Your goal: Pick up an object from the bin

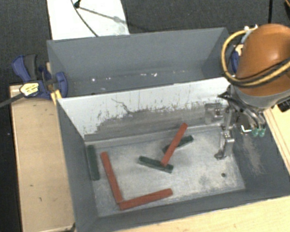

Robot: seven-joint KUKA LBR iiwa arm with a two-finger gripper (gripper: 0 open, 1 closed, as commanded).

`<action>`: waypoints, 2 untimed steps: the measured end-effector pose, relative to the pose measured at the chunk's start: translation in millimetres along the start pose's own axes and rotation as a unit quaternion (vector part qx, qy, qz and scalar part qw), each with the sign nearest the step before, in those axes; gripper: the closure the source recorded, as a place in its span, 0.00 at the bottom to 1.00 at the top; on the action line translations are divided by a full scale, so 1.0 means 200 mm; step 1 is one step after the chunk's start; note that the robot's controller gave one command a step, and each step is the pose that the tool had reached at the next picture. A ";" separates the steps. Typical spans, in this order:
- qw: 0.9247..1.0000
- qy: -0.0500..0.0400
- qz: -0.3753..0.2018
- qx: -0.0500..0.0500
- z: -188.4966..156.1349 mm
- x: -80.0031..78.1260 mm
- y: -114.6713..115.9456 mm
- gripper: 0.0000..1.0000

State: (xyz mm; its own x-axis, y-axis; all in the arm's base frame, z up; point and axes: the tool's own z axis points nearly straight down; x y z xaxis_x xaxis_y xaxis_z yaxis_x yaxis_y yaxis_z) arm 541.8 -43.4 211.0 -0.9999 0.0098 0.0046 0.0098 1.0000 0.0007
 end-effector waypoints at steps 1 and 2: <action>0.975 -0.009 -0.223 0.001 0.69 -0.20 0.32 0.00; 0.911 -0.006 -0.413 0.002 0.54 -0.26 0.41 0.00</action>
Offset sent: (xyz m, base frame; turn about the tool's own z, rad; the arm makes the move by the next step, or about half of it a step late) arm 0.0366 0.0630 -0.1410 -0.4508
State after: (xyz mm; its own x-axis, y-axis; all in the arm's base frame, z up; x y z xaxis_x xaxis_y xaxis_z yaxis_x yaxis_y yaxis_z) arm 594.4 38.7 101.9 -0.6658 -0.7461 -0.0065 -0.7461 0.6658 -0.0036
